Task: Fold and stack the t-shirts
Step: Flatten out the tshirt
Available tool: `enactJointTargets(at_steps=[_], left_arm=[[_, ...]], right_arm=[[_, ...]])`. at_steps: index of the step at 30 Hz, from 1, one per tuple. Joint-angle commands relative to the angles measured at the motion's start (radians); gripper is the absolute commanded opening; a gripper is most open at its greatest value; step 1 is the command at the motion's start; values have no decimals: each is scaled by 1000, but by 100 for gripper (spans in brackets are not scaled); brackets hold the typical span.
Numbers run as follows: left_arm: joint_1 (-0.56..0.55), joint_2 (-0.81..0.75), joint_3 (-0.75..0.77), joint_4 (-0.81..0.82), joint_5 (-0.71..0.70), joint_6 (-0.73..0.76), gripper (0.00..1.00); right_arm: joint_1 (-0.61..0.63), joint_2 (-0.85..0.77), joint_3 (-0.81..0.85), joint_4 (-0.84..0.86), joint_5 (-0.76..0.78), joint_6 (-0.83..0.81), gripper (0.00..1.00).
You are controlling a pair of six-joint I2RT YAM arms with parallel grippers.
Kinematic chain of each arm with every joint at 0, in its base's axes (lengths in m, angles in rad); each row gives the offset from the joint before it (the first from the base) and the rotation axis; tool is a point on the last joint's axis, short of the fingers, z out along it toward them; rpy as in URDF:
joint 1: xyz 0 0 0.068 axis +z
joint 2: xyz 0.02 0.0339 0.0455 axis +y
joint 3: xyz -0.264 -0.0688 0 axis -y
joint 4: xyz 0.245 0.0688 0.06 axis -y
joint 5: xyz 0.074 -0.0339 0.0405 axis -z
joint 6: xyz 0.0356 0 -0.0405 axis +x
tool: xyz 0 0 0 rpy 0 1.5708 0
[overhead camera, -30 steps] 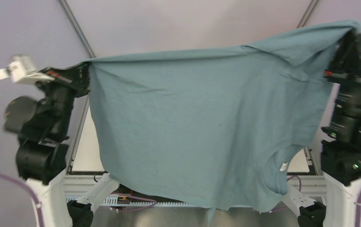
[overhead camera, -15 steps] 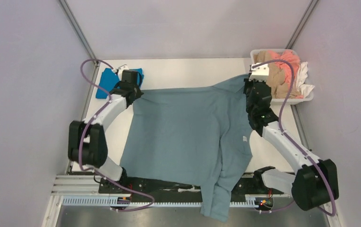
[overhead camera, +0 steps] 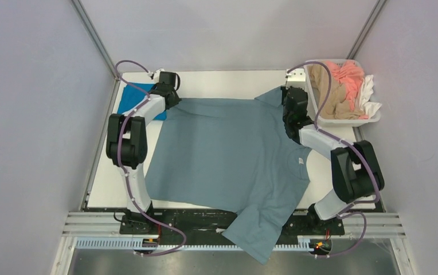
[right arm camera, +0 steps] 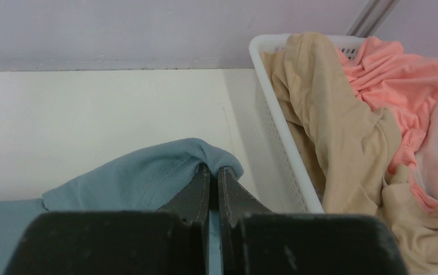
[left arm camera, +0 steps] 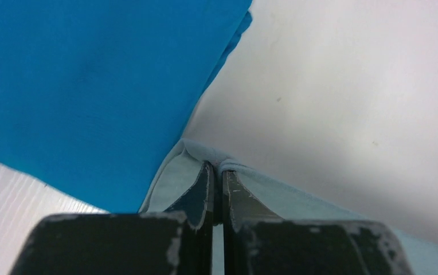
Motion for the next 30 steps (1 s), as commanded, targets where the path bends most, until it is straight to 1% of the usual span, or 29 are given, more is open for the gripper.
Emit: enactJointTargets(at_steps=[1, 3, 4, 5, 7, 8, 9, 10, 11, 12, 13, 14, 15, 16, 17, 20, 23, 26, 30], left_arm=[[6, 83, 131, 16, 3, -36, 2], [7, 135, 198, -8, 7, -37, 4], [7, 157, 241, -31, 0, -38, 7], [6, 183, 283, -63, -11, -44, 14], [6, 222, 348, -117, -25, -49, 34], [5, 231, 366, -130, -27, -53, 51], [6, 234, 382, -140, -19, -49, 65], [4, 229, 391, -146, -12, -42, 75], [2, 220, 399, -156, -9, -36, 78], [-1, 202, 403, -164, -2, -29, 79], [-7, 185, 401, -169, 0, -18, 79], [-14, 158, 395, -174, -7, -11, 80], [-23, 129, 384, -175, -10, -5, 80], [-33, 101, 369, -174, -14, 3, 80], [-42, 78, 357, -174, -9, 7, 81], [-79, 12, 287, -175, 8, 15, 81], [-109, -48, 200, -182, 37, -5, 82], [-130, -108, 76, -180, 99, -18, 82], [-147, -209, -121, -171, 117, -45, 83]], right_arm=[[-13, 97, 130, 86, 46, -45, 1], [-18, 165, 195, 58, 59, -46, 1], [-23, 197, 221, 47, 66, -47, 2], [-28, 240, 256, 37, 84, -37, 4], [-39, 326, 341, 11, 113, -10, 8], [-45, 382, 415, -28, 134, 10, 14], [-53, 434, 500, -101, 154, 25, 20], [-56, 499, 633, -200, 189, 48, 31], [-58, 566, 790, -361, 215, 78, 41], [-59, 624, 924, -516, 213, 99, 56], [-57, 660, 1050, -619, 199, 108, 68], [-55, 670, 1109, -687, 171, 128, 86], [-54, 647, 1095, -708, 144, 145, 98], [-53, 611, 1048, -702, 123, 164, 98], [-53, 557, 967, -679, 98, 177, 98], [-52, 428, 773, -624, -16, 196, 98], [-53, 362, 677, -663, -120, 224, 98], [-52, 300, 571, -737, -164, 282, 98], [-49, 136, 265, -730, -226, 387, 98]])
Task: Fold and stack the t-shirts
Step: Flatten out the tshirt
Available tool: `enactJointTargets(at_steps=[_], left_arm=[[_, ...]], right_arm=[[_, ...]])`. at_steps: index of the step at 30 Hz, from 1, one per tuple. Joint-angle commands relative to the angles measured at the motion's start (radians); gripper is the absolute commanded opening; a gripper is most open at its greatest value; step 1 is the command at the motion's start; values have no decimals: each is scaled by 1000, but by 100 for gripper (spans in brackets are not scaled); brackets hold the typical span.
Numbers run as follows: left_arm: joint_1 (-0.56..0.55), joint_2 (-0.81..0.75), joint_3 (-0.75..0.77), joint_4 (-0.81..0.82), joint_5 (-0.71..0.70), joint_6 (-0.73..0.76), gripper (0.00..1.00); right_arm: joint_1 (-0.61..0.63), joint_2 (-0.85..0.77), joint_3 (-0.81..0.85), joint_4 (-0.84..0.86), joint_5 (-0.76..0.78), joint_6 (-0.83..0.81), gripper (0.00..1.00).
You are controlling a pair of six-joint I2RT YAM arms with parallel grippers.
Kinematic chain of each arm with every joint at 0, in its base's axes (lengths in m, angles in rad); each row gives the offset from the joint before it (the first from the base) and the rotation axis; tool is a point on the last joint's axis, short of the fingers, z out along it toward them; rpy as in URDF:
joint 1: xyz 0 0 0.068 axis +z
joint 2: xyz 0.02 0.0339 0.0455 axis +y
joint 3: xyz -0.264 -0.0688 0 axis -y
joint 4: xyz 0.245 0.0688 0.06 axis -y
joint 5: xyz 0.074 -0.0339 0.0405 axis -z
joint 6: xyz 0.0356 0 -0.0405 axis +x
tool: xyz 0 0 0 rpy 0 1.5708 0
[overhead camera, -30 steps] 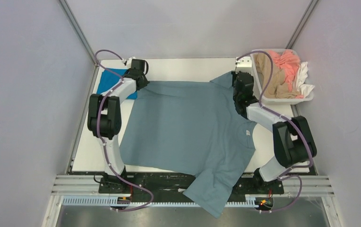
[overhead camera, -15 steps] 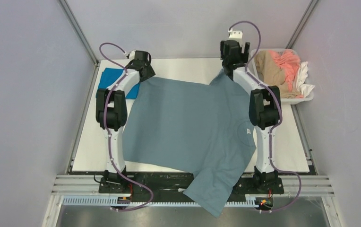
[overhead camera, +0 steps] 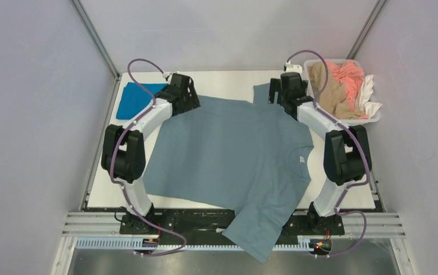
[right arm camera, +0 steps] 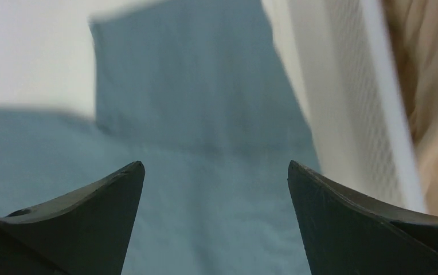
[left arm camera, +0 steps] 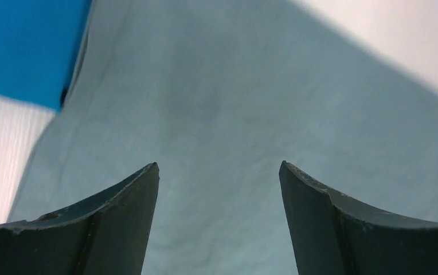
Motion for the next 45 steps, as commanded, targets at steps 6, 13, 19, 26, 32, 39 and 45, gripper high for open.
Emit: enactJointTargets(at_steps=[6, 13, 19, 26, 32, 39, 45], left_arm=[[-7, -192, -412, 81, 97, -56, 83], [-5, -91, -401, 79, 103, -84, 83], [6, -10, -349, 83, 80, -112, 83], [24, 101, -242, 70, 101, -125, 83], [24, 123, -172, 61, 145, -118, 83], [-8, -144, -273, -16, 100, -109, 83], [-21, -494, -543, -160, -107, -247, 83]], right_arm=[[18, -290, -537, -35, -155, 193, 98], [1, -145, -498, -38, -98, 184, 98], [-35, -4, -362, -35, -80, 165, 98], [-82, 157, -141, -38, -99, 115, 98], [-91, 202, 34, -93, -93, 17, 98], [-55, -116, -161, -95, -92, -13, 98], [-21, -472, -496, -53, -79, 58, 98]])
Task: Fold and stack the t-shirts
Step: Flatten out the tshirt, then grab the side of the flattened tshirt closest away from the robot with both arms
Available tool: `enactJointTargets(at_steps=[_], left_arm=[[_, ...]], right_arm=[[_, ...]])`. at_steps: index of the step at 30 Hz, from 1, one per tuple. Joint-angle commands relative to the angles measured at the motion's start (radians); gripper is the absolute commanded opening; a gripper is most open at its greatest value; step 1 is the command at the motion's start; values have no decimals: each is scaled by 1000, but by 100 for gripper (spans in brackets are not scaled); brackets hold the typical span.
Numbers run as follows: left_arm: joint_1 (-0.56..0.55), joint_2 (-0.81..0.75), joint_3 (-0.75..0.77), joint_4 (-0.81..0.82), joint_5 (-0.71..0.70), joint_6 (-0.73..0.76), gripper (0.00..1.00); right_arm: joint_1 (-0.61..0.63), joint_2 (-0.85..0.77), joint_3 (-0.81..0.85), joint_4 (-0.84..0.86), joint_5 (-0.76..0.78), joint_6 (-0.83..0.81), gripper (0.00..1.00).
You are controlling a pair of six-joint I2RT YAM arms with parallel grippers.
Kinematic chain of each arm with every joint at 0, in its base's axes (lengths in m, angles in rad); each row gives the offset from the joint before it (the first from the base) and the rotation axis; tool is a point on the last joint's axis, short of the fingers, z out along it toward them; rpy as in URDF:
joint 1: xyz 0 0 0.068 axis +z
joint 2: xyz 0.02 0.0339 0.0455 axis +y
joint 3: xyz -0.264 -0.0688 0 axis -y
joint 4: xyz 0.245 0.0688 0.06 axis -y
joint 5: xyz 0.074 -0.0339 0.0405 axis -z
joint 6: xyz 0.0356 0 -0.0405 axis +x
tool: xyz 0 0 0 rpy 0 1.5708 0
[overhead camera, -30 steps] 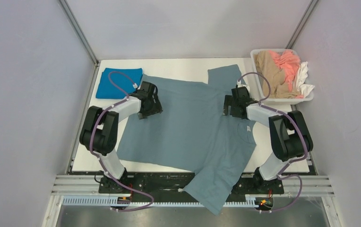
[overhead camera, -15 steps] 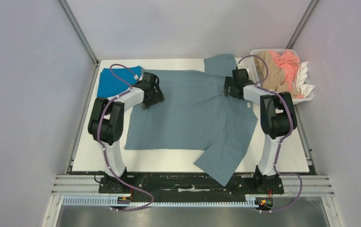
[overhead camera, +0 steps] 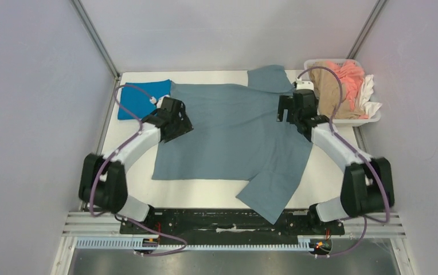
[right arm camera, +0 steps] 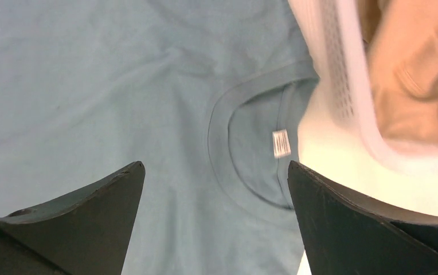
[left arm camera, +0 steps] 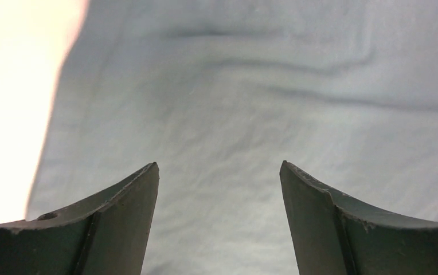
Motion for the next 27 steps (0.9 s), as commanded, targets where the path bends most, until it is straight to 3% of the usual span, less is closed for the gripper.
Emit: enactJointTargets(at_steps=[1, 7, 14, 17, 21, 24, 27], left_arm=[[0, -271, -187, -151, -199, -161, 83], [51, -522, -423, -256, -294, -285, 82], [60, -678, -586, -279, -281, -396, 75], [62, -687, -634, -270, -309, -426, 73], [63, -666, -677, -153, -234, -433, 64], [64, -605, -701, -46, -185, -435, 61], [65, -520, -685, -6, -181, -434, 51]], right_arm=[[12, -249, -211, 53, 6, 72, 98], [14, -477, -388, 94, -21, 121, 98], [12, -508, -409, 51, 45, 109, 98], [13, -501, -408, 53, 42, 115, 98], [13, -493, -409, 57, 45, 118, 98], [13, -493, -411, 54, 53, 119, 98], [13, -500, -412, 55, 58, 119, 98]])
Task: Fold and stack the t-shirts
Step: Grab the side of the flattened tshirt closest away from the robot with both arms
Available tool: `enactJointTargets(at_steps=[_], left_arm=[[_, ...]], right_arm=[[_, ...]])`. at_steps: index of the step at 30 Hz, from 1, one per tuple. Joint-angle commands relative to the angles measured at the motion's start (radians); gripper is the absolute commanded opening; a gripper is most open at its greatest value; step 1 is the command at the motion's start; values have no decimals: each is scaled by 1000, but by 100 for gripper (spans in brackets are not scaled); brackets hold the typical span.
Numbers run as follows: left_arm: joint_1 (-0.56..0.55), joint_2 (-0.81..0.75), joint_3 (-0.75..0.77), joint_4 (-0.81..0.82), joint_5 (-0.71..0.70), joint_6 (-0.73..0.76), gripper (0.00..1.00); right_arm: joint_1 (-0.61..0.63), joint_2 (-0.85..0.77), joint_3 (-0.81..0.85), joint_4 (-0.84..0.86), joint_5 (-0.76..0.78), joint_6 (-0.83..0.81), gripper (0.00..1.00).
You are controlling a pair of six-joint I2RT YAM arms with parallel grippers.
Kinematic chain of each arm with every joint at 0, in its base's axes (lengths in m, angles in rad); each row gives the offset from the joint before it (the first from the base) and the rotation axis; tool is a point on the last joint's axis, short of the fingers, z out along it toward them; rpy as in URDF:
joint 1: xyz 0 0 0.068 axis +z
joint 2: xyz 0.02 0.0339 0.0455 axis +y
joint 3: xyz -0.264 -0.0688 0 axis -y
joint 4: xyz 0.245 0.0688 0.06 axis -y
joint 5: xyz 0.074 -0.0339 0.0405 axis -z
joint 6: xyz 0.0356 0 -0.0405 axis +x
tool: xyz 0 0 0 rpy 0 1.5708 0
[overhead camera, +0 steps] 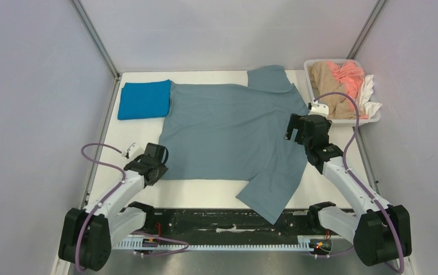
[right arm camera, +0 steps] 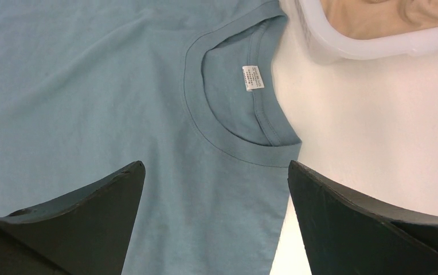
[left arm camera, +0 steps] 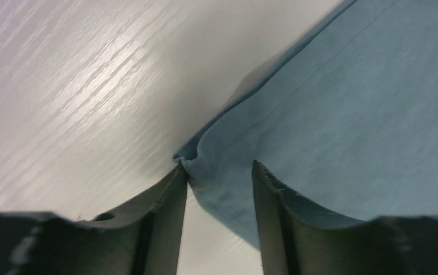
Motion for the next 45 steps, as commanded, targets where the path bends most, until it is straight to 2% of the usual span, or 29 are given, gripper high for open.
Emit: enactJointTargets(at_steps=[1, 8, 15, 18, 22, 26, 28, 31, 37, 41, 45], left_arm=[[6, 126, -2, 129, 55, -52, 43], [6, 189, 19, 152, 71, -40, 2], [6, 109, 26, 115, 52, -21, 2], [6, 48, 29, 77, 32, -14, 2], [6, -8, 18, 80, 37, 9, 2], [6, -21, 22, 58, 45, 34, 2], [6, -28, 21, 38, 35, 36, 2], [6, -47, 11, 30, 21, 33, 2], [6, -40, 15, 38, 32, 53, 2], [6, -24, 18, 43, 35, 55, 2], [6, -16, 13, 51, 47, 52, 2]], right_arm=[[-2, -13, -8, 17, 31, 12, 98], [0, -21, -9, 13, 37, 16, 98], [25, -38, -5, -65, 9, 10, 98], [158, -29, 29, -149, 67, 6, 98], [329, 20, 39, -266, 55, 29, 98], [504, 44, 32, -456, 91, 51, 97], [606, 37, 27, -551, 76, 92, 95], [764, 8, -10, -621, -30, 149, 92], [945, -24, -125, -537, -264, 176, 82], [1051, 34, -127, -515, -250, 196, 80], [1064, 91, -131, -533, -168, 209, 73]])
